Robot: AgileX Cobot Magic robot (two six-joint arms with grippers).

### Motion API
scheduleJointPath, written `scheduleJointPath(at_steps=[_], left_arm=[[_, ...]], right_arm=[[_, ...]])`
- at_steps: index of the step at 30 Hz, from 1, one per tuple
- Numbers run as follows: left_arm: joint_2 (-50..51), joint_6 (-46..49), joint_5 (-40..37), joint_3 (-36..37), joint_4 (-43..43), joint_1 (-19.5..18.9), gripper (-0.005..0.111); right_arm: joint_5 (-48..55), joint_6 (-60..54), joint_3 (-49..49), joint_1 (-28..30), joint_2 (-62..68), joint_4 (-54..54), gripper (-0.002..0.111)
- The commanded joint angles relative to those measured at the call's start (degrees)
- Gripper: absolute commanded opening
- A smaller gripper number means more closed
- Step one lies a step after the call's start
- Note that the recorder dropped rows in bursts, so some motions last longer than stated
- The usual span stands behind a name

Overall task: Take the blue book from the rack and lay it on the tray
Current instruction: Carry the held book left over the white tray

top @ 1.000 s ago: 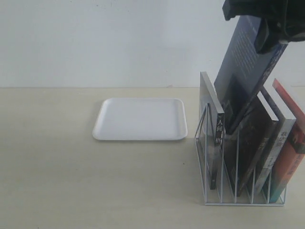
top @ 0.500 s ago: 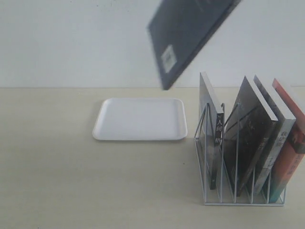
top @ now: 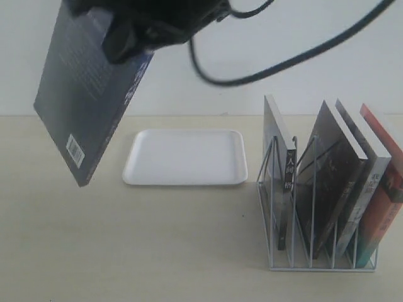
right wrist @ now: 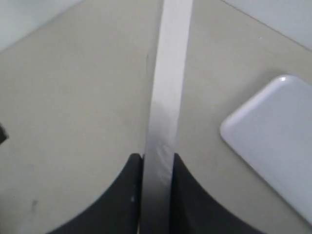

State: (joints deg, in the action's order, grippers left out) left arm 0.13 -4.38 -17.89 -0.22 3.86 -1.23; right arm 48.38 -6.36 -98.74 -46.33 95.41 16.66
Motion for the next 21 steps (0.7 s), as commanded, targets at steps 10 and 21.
scheduleJointPath(at_steps=[10,21], left_arm=[[-0.1,0.1,0.3,0.2,0.1,0.5,0.006],[-0.1,0.1,0.3,0.2,0.1,0.5,0.006]], right_arm=[[18.5,27.3,-21.8,-10.8,24.5,-64.3,0.0],[21.6,19.1,-39.6,-8.1,36.7,-56.1,0.0]])
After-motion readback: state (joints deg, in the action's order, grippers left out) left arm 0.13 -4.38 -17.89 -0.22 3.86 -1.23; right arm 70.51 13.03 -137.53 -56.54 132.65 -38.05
